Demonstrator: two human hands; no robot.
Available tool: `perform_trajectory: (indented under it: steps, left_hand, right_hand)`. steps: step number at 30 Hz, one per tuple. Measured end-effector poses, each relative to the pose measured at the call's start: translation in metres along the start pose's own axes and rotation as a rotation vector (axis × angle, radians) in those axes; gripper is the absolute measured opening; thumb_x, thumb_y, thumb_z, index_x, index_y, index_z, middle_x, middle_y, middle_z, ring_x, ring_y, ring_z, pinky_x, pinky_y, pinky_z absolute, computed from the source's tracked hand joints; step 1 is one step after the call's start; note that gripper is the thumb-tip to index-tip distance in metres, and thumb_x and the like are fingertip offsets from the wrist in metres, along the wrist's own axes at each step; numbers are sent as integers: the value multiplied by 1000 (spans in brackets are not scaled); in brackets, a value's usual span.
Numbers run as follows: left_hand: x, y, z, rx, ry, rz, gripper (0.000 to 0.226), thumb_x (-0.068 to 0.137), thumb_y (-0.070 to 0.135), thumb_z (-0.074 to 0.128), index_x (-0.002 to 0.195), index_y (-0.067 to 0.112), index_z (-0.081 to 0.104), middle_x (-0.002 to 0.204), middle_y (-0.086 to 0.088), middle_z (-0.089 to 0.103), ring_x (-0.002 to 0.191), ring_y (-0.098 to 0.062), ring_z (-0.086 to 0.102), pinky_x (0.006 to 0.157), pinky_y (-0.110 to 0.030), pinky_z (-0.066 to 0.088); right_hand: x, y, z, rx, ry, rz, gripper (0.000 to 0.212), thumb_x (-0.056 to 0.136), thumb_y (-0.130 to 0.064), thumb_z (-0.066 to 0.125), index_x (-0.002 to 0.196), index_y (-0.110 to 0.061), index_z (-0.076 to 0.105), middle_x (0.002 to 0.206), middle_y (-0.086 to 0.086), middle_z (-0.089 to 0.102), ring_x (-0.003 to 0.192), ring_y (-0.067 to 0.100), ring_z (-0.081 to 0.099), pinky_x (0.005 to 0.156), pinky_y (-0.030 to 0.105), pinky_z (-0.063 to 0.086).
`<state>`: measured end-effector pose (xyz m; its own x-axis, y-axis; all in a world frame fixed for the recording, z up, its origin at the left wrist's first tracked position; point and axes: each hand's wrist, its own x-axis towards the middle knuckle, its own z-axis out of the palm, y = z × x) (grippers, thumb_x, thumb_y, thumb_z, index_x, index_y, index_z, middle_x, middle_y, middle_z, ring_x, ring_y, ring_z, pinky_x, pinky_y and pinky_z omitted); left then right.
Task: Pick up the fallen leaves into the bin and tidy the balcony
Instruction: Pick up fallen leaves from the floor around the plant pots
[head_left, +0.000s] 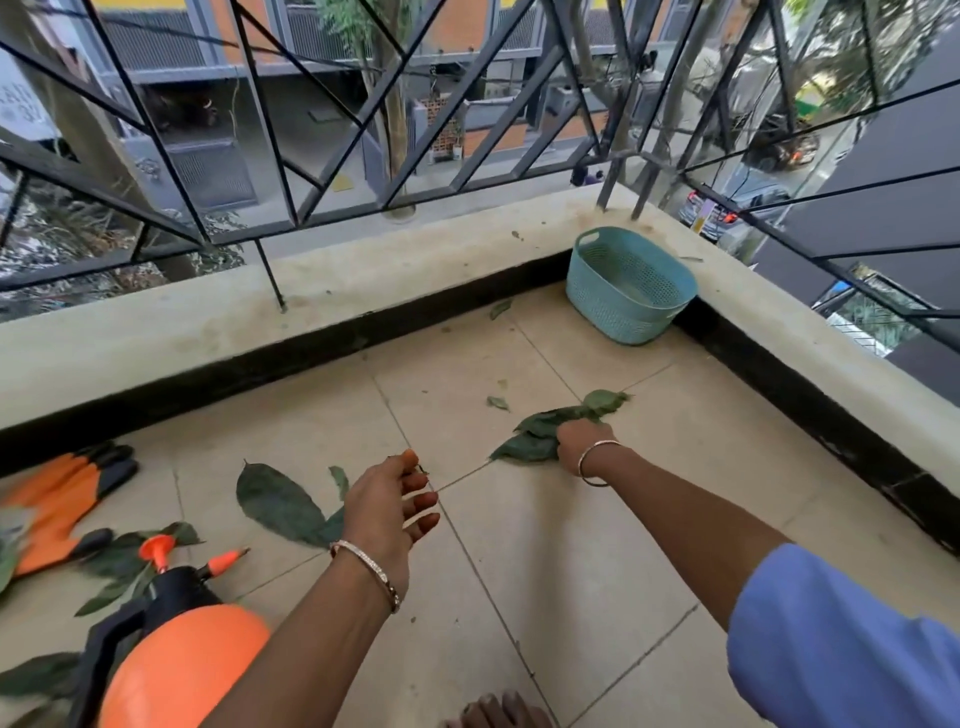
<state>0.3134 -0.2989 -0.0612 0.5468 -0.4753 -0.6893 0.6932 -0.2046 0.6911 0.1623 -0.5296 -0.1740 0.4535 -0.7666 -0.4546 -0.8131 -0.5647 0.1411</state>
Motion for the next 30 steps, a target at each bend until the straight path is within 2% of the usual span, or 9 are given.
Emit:
perform_trajectory:
  steps: [5, 8, 11, 16, 22, 25, 27, 29, 30]
  left_hand:
    - [-1, 3, -5, 20, -37, -18, 13, 96, 18, 53, 87, 14, 62, 74, -3, 56, 62, -17, 52, 57, -31, 46]
    - [-4, 0, -3, 34, -57, -31, 14, 95, 19, 53, 85, 14, 62, 74, -2, 56, 63, -17, 52, 57, -31, 45]
    - [-9, -5, -2, 49, -74, -45, 13, 96, 20, 54, 90, 13, 64, 77, -3, 57, 65, -17, 54, 59, -32, 46]
    - [-11, -12, -5, 90, -94, -60, 15, 96, 21, 54, 95, 12, 66, 80, -4, 59, 69, -18, 56, 58, -32, 48]
    - [-13, -25, -9, 132, -106, -140, 16, 95, 27, 59, 96, 13, 65, 84, -6, 59, 72, -20, 57, 59, -32, 48]
    - [-15, -29, -8, 168, -135, -170, 31, 87, 35, 68, 105, 11, 63, 100, -9, 62, 88, -25, 61, 70, -36, 53]
    - [-16, -31, -6, 201, -170, -203, 51, 80, 42, 74, 116, 10, 58, 114, -12, 61, 104, -29, 60, 88, -42, 52]
    - [-18, -31, -4, 215, -214, -210, 62, 75, 46, 76, 123, 14, 53, 120, -13, 59, 114, -32, 56, 103, -47, 45]
    - [-18, -31, -2, 206, -233, -207, 61, 74, 46, 77, 121, 15, 54, 118, -13, 61, 113, -32, 57, 103, -47, 44]
  right_hand:
    - [-20, -2, 31, 93, 96, -77, 26, 93, -13, 43, 106, -10, 65, 110, 13, 66, 102, 32, 62, 79, 32, 45]
    - [-37, -3, 50, 241, 131, -153, 34, 90, -17, 47, 120, -18, 63, 119, 8, 64, 108, 30, 59, 86, 38, 50]
    - [-51, -7, 58, 359, 176, -134, 35, 93, -23, 53, 128, -24, 55, 114, 4, 66, 109, 26, 58, 86, 36, 46]
    - [-55, -12, 70, 321, 185, -75, 60, 86, -46, 67, 138, -26, 44, 137, 3, 41, 124, 27, 42, 97, 41, 44]
    - [-63, -17, 71, 282, 110, -51, 24, 93, -43, 58, 105, -21, 58, 110, 3, 62, 106, 24, 54, 84, 37, 41]
    - [-87, -31, 63, 642, 175, 8, 15, 87, -33, 69, 89, -22, 59, 84, -2, 65, 80, 17, 60, 71, 30, 48]
    - [-109, -51, 44, 942, 331, 58, 15, 82, -24, 75, 81, -20, 60, 71, -8, 60, 66, 8, 56, 61, 21, 46]
    - [-135, -74, 22, 1088, 470, 0, 14, 80, -18, 75, 81, -19, 62, 70, -11, 59, 62, 2, 55, 57, 13, 46]
    - [-148, -86, 13, 1110, 529, -79, 12, 80, -18, 74, 81, -19, 62, 71, -11, 60, 63, 3, 56, 58, 15, 48]
